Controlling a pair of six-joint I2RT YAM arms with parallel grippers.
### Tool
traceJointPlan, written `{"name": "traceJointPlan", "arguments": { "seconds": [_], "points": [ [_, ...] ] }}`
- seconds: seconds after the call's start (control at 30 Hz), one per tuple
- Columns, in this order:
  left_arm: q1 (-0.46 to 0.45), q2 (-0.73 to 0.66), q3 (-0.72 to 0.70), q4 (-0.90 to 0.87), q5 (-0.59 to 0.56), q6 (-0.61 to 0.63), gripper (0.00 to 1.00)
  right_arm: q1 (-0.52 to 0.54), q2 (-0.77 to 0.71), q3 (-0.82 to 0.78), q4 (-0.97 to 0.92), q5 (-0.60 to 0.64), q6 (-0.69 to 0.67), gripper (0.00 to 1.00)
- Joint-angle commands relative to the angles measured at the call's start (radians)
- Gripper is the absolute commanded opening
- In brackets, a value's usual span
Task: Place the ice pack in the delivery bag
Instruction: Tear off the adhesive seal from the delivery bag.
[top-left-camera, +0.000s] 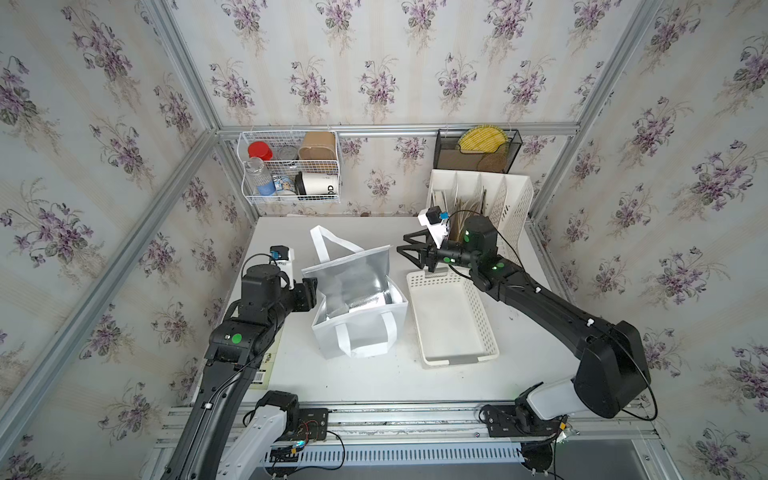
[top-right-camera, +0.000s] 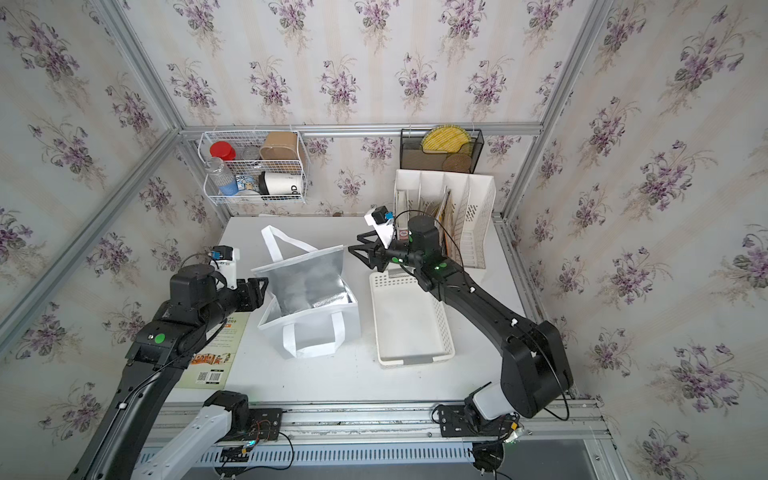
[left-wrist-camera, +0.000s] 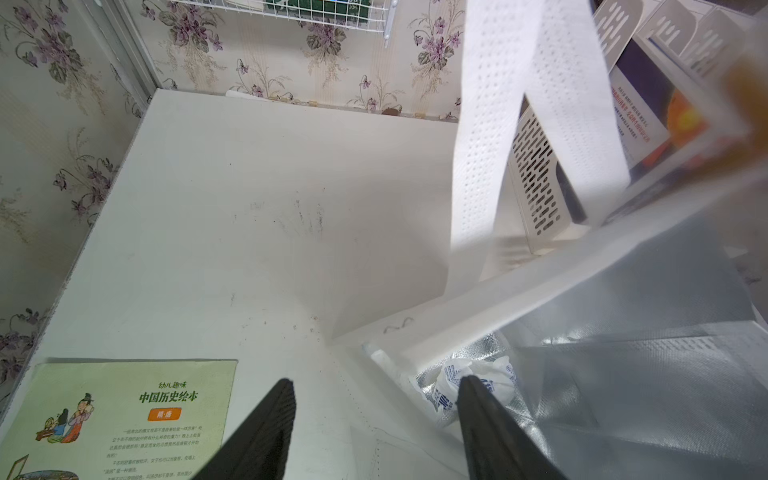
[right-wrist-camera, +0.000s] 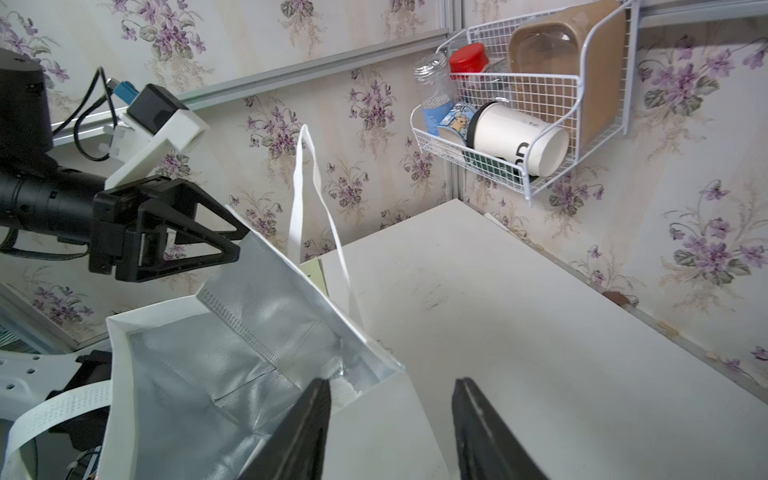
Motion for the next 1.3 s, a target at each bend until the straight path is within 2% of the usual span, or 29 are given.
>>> {"name": "traceJointPlan", "arguments": {
  "seconds": [0.0, 0.33, 0.57, 0.73, 0.87, 1.27],
  "points": [
    [0.0, 0.002, 0.0, 0.016, 0.017, -0.003, 0.66, 0.028, 0.001, 0.001, 0.013, -0.004, -0.014, 0.52],
    [0.0, 0.008, 0.0, 0.017, 0.025, -0.002, 0.66, 0.039, 0.036, 0.016, -0.018, 0.05, -0.021, 0.47],
    [0.0, 0.009, 0.0, 0.016, 0.032, -0.002, 0.66, 0.045, 0.07, 0.052, -0.01, 0.035, -0.005, 0.46],
    [0.0, 0.01, -0.001, 0.016, 0.032, -0.002, 0.66, 0.052, 0.084, 0.066, -0.017, 0.036, -0.005, 0.3],
    [0.0, 0.01, 0.0, 0.016, 0.034, -0.002, 0.66, 0.054, 0.072, 0.047, -0.024, 0.048, -0.014, 0.28],
    [0.001, 0.013, -0.002, 0.017, 0.035, -0.002, 0.66, 0.054, 0.043, 0.033, -0.023, 0.088, -0.007, 0.14]
  ]
}}
